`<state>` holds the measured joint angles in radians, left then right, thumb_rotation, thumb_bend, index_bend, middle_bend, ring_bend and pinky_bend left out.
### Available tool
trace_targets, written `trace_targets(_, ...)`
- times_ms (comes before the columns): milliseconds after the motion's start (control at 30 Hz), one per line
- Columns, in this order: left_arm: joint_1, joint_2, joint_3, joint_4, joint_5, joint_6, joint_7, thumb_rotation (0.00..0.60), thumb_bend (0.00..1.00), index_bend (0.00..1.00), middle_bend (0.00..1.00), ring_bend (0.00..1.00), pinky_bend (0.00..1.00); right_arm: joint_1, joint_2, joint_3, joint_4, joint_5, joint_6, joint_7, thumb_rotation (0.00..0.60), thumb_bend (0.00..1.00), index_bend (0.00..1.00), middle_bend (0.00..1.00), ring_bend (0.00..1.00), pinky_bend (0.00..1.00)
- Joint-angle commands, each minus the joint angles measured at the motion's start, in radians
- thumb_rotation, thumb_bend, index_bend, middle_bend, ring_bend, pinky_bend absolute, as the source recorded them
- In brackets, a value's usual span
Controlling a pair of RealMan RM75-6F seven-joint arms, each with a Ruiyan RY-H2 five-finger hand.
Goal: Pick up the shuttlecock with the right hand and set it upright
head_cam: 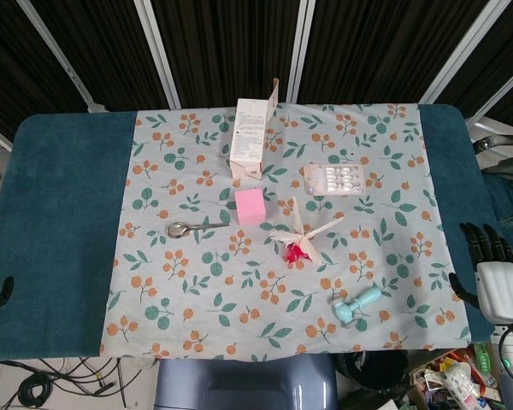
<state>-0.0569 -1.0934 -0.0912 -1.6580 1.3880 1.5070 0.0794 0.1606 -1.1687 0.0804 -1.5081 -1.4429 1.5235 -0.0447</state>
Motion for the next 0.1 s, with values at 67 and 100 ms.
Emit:
trace_targets(67,0.000,0.000,-0.001,0.000,0.000,0.001,0.000,0.600,0.39,0.06,0.08,0.00,0.00,-0.008,-0.017,-0.011,0.028,-0.021,0.004,0.019,0.600,0.24,0.00,0.07,0.04,0.14)
trace_targets(100,0.000,0.000,-0.001,0.000,0.000,0.001,0.000,0.600,0.39,0.06,0.08,0.00,0.00,-0.009,-0.021,-0.013,0.036,-0.027,0.005,0.022,0.600,0.24,0.00,0.07,0.04,0.14)
